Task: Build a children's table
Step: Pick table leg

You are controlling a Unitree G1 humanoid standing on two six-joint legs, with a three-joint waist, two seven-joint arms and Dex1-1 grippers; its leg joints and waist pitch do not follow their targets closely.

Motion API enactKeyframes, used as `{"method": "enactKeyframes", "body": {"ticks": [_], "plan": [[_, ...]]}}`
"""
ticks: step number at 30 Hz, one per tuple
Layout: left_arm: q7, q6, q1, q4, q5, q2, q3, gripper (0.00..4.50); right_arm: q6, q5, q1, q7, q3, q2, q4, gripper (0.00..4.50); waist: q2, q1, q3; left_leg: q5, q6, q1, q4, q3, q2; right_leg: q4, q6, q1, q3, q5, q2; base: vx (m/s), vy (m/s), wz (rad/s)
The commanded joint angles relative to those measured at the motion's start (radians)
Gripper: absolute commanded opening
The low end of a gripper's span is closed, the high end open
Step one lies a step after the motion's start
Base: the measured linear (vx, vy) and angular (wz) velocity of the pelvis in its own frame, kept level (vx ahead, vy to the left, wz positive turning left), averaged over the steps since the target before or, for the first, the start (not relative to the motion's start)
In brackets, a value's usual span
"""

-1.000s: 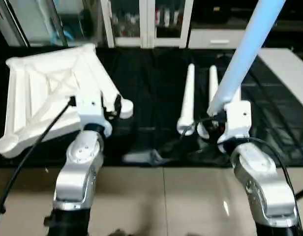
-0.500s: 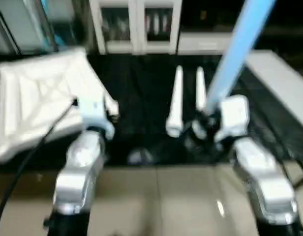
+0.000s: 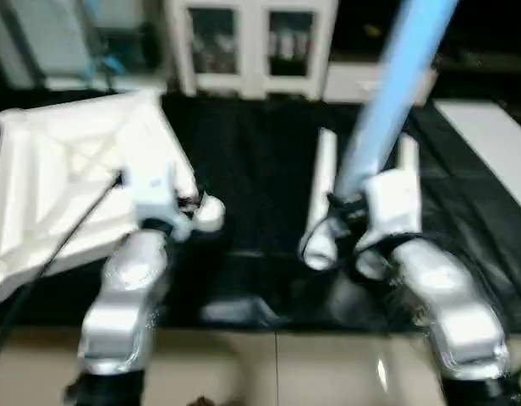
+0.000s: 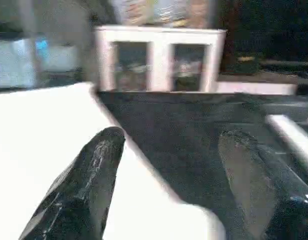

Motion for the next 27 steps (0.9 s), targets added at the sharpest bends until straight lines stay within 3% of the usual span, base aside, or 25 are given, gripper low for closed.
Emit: {"method": "enactKeyframes", "body": {"ticks": [1, 2, 3, 4, 5, 6, 7, 8, 9, 10, 11, 12, 13, 14, 15, 16, 17, 19, 20, 21, 22, 23, 24, 25, 27], "plan": [[0.003, 0.017, 0.008, -0.014, 0.009, 0.003, -0.001, 3.47, -0.014, 0.009, -0.007, 0.014, -0.003, -0.010, -0.013, 1.86, 0.013, -0.050, -0.075, -0.346, 0.324, 0.169, -0.159, -0.195, 0.097, 0.085, -0.072, -0.109, 0.111, -0.196, 0.058, 0.230, 0.032, 0.71], [0.003, 0.017, 0.013, -0.016, 0.008, 0.007, -0.001, 3.47, -0.016, 0.010, -0.007, 0.020, -0.001, -0.008, -0.013, 1.86, 0.018, -0.050, -0.072, -0.251, 0.395, 0.176, -0.148, -0.220, 0.099, 0.110, -0.058, -0.133, 0.133, -0.170, 0.056, 0.230, 0.032, 0.71], [0.003, 0.019, 0.018, -0.020, 0.007, 0.011, 0.000, 3.47, -0.017, 0.009, -0.006, 0.023, 0.002, -0.006, -0.014, 1.86, 0.008, -0.048, -0.070, -0.014, 0.500, 0.176, -0.125, -0.233, 0.078, 0.141, -0.014, -0.181, 0.166, -0.138, 0.059, 0.191, 0.026, 0.63], [0.003, 0.019, 0.019, -0.021, 0.007, 0.012, 0.001, 3.47, -0.018, 0.009, -0.006, 0.024, 0.002, -0.006, -0.014, 1.86, 0.004, -0.044, -0.069, 0.069, 0.514, 0.167, -0.125, -0.234, 0.062, 0.152, 0.009, -0.190, 0.178, -0.119, 0.059, 0.151, 0.016, 0.54], [0.003, 0.020, 0.023, -0.023, 0.007, 0.014, 0.002, 3.47, -0.019, 0.010, -0.005, 0.028, 0.004, -0.004, -0.012, 1.86, -0.039, -0.038, -0.067, 0.105, 0.444, 0.117, -0.147, -0.217, 0.014, 0.118, 0.028, -0.186, 0.240, 0.003, 0.048, 0.151, 0.016, 0.54], [0.002, 0.021, 0.025, -0.025, 0.006, 0.017, 0.004, 3.47, -0.023, 0.011, -0.005, 0.029, 0.006, -0.003, -0.010, 1.86, -0.049, -0.026, -0.062, 0.066, 0.381, 0.099, -0.144, -0.194, -0.025, 0.069, 0.016, -0.177, 0.263, 0.058, 0.030, 0.130, -0.010, 0.64], [0.001, 0.023, 0.027, -0.027, 0.007, 0.019, 0.004, 3.47, -0.025, 0.011, -0.004, 0.030, 0.007, -0.003, -0.009, 1.86, -0.082, -0.019, -0.060, -0.018, 0.299, 0.061, -0.123, -0.159, -0.072, -0.011, 0.033, -0.134, 0.314, 0.096, -0.011, 0.135, -0.037, 0.80], [-0.002, 0.026, 0.029, -0.030, 0.007, 0.021, 0.007, 3.47, -0.024, 0.031, 0.002, 0.031, -0.002, 0.011, -0.008, 1.86, -0.087, 0.021, -0.072, -0.161, 0.140, 0.000, 0.072, -0.018, -0.080, -0.107, 0.004, -0.029, 0.434, 0.010, -0.165, 0.135, -0.037, 0.80], [-0.003, 0.027, 0.029, -0.030, 0.006, 0.022, 0.008, 3.47, -0.024, 0.036, 0.003, 0.029, -0.005, 0.015, -0.008, 1.86, -0.113, 0.029, -0.059, -0.146, 0.108, -0.034, 0.079, -0.007, -0.067, -0.090, -0.080, 0.006, 0.421, -0.004, -0.138, 0.147, -0.025, 0.43], [-0.004, 0.027, 0.029, -0.030, 0.006, 0.022, 0.009, 3.47, -0.024, 0.039, 0.004, 0.028, -0.007, 0.018, -0.008, 1.86, -0.100, 0.045, -0.061, -0.102, 0.076, -0.044, 0.073, -0.002, -0.064, -0.076, -0.149, 0.026, 0.412, 0.048, -0.116, 0.155, 0.022, 0.15], [-0.009, 0.028, 0.027, -0.028, 0.006, 0.024, 0.010, 3.47, -0.024, 0.043, 0.004, 0.024, -0.012, 0.020, -0.006, 1.86, -0.085, 0.065, -0.055, -0.067, 0.035, -0.042, 0.055, 0.003, -0.036, -0.082, -0.288, 0.037, 0.400, 0.137, -0.103, 0.155, 0.022, 0.15], [-0.010, 0.028, 0.026, -0.025, 0.005, 0.025, 0.009, 3.47, -0.025, 0.040, 0.003, 0.023, -0.014, 0.019, -0.004, 1.86, -0.059, 0.080, -0.055, -0.017, 0.017, -0.036, 0.003, 0.007, -0.006, -0.084, -0.368, 0.042, 0.359, 0.146, -0.061, 0.147, 0.054, 0.24], [-0.018, 0.028, 0.024, -0.021, 0.003, 0.027, 0.004, 3.47, -0.021, 0.032, 0.002, 0.012, -0.022, 0.015, 0.001, 1.86, -0.041, 0.083, -0.059, 0.017, 0.015, -0.022, -0.042, 0.009, 0.012, -0.074, -0.358, 0.039, 0.331, 0.135, -0.027, 0.135, 0.121, 0.16], [-0.032, 0.029, 0.020, -0.017, -0.003, 0.029, -0.006, 3.47, -0.013, 0.028, -0.001, 0.001, -0.042, 0.010, 0.008, 1.86, 0.033, 0.022, -0.056, -0.078, 0.088, 0.145, -0.163, -0.097, 0.143, 0.095, -0.174, -0.154, 0.204, -0.068, 0.075, 0.135, 0.121, 0.16], [-0.040, 0.029, 0.019, -0.016, -0.006, 0.030, -0.014, 3.47, -0.006, 0.029, -0.003, -0.006, -0.059, 0.007, 0.012, 1.86, 0.013, 0.002, -0.088, -0.070, 0.156, 0.196, -0.148, -0.115, 0.171, 0.115, -0.119, -0.180, 0.193, -0.100, 0.054, 0.141, 0.146, 0.12], [-0.040, 0.029, 0.019, -0.016, -0.006, 0.030, -0.014, 3.47, -0.006, 0.029, -0.003, -0.006, -0.059, 0.007, 0.012, 1.86, 0.020, 0.019, -0.087, -0.048, 0.188, 0.185, -0.132, -0.118, 0.159, 0.136, -0.069, -0.187, 0.190, -0.101, 0.047, 0.142, 0.116, 0.10], [-0.063, 0.033, 0.018, -0.015, -0.012, 0.035, -0.030, 3.47, -0.004, 0.041, -0.012, -0.012, -0.103, -0.005, 0.018, 1.86, 0.024, 0.019, -0.086, 0.047, 0.234, 0.180, -0.123, -0.098, 0.137, 0.146, 0.011, -0.215, 0.182, -0.040, 0.041, 0.142, 0.116, 0.10], [-0.075, 0.035, 0.020, -0.014, -0.016, 0.037, -0.039, 3.47, -0.006, 0.047, -0.017, -0.008, -0.120, -0.015, 0.021, 1.86, -0.001, 0.025, -0.075, 0.154, 0.297, 0.144, -0.142, -0.053, 0.120, 0.141, 0.050, -0.224, 0.178, 0.056, 0.032, 0.101, 0.070, 0.04], [-0.097, 0.040, 0.023, -0.014, -0.041, 0.032, -0.043, 3.47, -0.023, 0.043, -0.022, 0.008, -0.125, -0.037, 0.025, 1.86, -0.048, 0.028, -0.070, 0.149, 0.308, 0.115, -0.116, -0.008, 0.065, 0.032, -0.016, -0.204, 0.219, 0.207, -0.009, 0.092, 0.044, 0.01], [-0.124, 0.046, 0.026, -0.014, -0.051, 0.041, -0.057, 3.47, -0.036, 0.051, -0.026, 0.028, -0.128, -0.048, 0.025, 1.86, -0.077, 0.032, -0.073, 0.102, 0.270, 0.094, -0.087, 0.014, 0.034, -0.011, -0.026, -0.172, 0.254, 0.247, -0.040, 0.103, -0.021, 0.04], [-0.153, 0.043, 0.027, -0.012, -0.062, 0.049, -0.068, 3.47, -0.050, 0.056, -0.032, 0.049, -0.126, -0.061, 0.025, 1.86, -0.101, 0.064, -0.084, 0.005, 0.185, 0.031, -0.025, 0.045, -0.037, -0.045, -0.088, -0.074, 0.342, 0.183, -0.115, 0.098, -0.029, 0.01], [-0.160, 0.042, 0.027, -0.012, -0.064, 0.052, -0.071, 3.47, -0.053, 0.057, -0.033, 0.054, -0.126, -0.064, 0.025, 1.86, -0.098, 0.070, -0.087, 0.031, 0.144, 0.003, -0.012, 0.024, -0.019, -0.039, -0.142, -0.040, 0.360, 0.254, -0.157, 0.098, -0.029, 0.01], [-0.172, 0.040, 0.028, -0.011, -0.067, 0.056, -0.076, 3.47, -0.057, 0.059, -0.036, 0.063, -0.125, -0.068, 0.025, 1.86, -0.084, 0.078, -0.079, 0.138, 0.059, -0.003, -0.034, 0.013, 0.004, -0.013, -0.186, -0.049, 0.325, 0.469, -0.132, 0.066, -0.022, -0.10], [-0.197, 0.026, 0.026, 0.007, -0.067, 0.073, -0.075, 3.47, -0.063, 0.082, -0.043, 0.091, -0.125, -0.068, 0.022, 1.86, -0.065, 0.063, -0.076, 0.248, 0.022, -0.005, -0.071, 0.017, 0.015, 0.010, -0.207, -0.073, 0.277, 0.595, -0.061, 0.000, 0.000, 0.00], [-0.214, 0.003, 0.020, 0.035, -0.052, 0.099, -0.071, 3.47, -0.064, 0.090, -0.051, 0.099, -0.122, -0.065, 0.026, 1.86, -0.039, 0.041, -0.074, 0.231, 0.001, 0.015, -0.080, 0.016, 0.039, 0.009, -0.241, -0.098, 0.248, 0.445, -0.017, 0.000, 0.000, 0.00]]}}
